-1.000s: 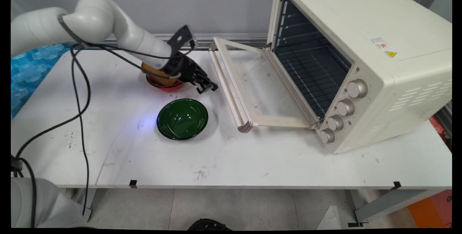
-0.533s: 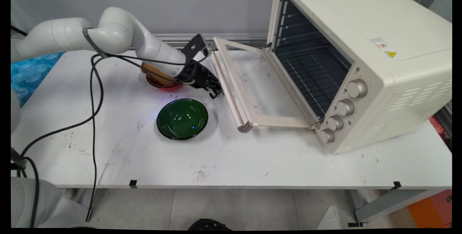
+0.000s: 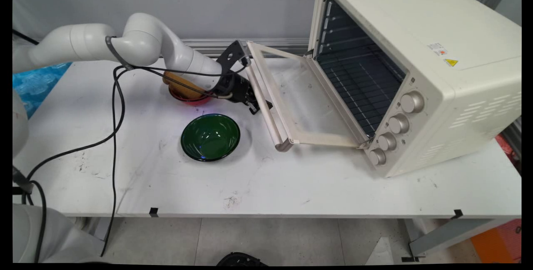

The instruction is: Close the oven

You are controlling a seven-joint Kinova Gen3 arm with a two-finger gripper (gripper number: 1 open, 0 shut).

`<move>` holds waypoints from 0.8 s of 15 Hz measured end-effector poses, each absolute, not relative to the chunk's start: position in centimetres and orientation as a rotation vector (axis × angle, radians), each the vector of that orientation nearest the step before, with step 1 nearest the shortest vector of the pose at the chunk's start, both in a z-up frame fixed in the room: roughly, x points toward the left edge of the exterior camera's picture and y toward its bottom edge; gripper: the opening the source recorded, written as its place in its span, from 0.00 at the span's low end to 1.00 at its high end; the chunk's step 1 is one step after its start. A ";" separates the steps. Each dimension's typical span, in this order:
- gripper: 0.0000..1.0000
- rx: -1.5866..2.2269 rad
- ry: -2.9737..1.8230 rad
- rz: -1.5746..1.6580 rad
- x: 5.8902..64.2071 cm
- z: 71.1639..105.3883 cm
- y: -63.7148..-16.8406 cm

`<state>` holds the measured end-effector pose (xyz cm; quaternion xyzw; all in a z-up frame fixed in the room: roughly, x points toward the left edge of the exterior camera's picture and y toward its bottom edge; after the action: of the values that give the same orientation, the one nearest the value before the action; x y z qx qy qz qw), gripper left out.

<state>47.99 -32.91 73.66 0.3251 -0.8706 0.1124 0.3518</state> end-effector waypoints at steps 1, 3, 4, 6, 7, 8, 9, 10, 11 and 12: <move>0.00 0.834 -2.247 0.295 47.9 74.0 -33.0; 0.00 0.820 -2.237 0.304 47.7 74.7 -33.2; 0.00 0.812 -2.231 0.310 47.5 75.2 -33.3; 0.00 0.801 -2.220 0.320 47.2 76.4 -33.7; 0.00 0.797 -2.213 0.326 47.0 77.1 -33.9; 0.00 0.791 -2.206 0.332 46.7 77.9 -34.2; 0.00 0.786 -2.199 0.337 46.4 78.6 -34.5; 0.00 0.783 -2.194 0.340 46.2 79.1 -34.7; 0.00 0.777 -2.187 0.345 45.8 79.8 -35.0; 0.00 0.772 -2.183 0.348 45.5 80.3 -35.2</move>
<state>45.51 -35.23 80.26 0.3037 -0.8587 0.1368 0.3895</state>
